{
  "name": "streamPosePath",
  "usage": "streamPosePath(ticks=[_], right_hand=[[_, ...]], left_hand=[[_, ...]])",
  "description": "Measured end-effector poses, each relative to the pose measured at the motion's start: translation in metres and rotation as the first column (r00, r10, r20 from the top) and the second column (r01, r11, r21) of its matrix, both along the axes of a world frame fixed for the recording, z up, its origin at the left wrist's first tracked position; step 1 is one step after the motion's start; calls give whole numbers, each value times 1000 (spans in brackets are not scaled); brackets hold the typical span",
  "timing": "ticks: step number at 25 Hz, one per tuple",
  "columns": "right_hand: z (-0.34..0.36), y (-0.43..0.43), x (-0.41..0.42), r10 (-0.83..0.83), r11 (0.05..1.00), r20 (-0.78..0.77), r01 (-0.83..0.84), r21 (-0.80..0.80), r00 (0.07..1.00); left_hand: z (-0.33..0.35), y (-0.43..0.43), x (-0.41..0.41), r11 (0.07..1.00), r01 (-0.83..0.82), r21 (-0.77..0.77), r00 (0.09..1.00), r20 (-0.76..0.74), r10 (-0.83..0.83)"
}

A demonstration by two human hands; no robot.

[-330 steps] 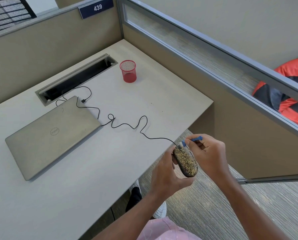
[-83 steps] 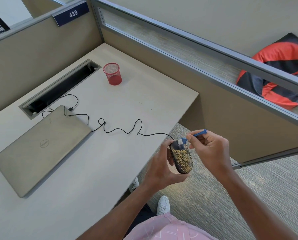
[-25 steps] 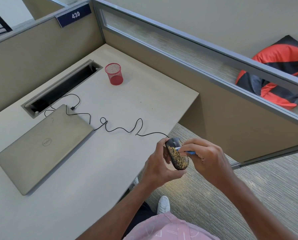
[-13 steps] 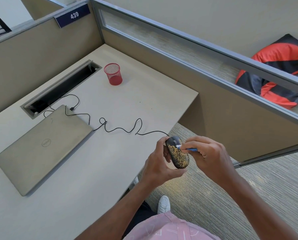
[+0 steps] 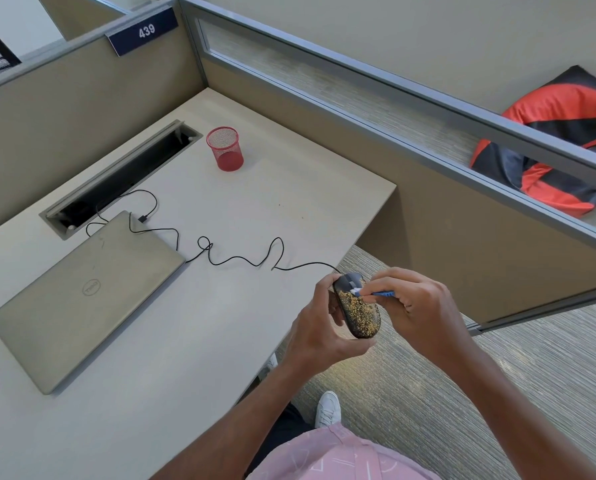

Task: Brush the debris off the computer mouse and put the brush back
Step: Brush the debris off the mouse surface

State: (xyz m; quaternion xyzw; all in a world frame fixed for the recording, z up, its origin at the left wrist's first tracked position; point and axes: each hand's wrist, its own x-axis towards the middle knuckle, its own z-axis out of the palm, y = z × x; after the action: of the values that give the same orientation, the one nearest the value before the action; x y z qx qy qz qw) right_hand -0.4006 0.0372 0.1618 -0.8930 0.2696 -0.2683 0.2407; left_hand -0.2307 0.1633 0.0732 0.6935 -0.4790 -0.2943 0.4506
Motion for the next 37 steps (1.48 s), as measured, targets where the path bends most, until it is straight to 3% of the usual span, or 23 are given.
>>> streamPosePath(ticks=[7,14,21,37], right_hand=[[2,-2,7,-17,1000,61,17,-2,998],[0,6,10,23,989,-39,-28,-146,999],[3,5,12,-1,992,1,1,-127,1000],[0,11,14,79,975,-85,-95,-203,993]], left_hand=[[-2,-4,-4,998,9,-59,1000,-10,-10],[-4,-6,-6,998,-8,-58,1000,-2,8],[-8,-7,-6,998,-12,-56,1000,-14,12],[1,-6,-8,1000,9,-16,1000,-3,-9]])
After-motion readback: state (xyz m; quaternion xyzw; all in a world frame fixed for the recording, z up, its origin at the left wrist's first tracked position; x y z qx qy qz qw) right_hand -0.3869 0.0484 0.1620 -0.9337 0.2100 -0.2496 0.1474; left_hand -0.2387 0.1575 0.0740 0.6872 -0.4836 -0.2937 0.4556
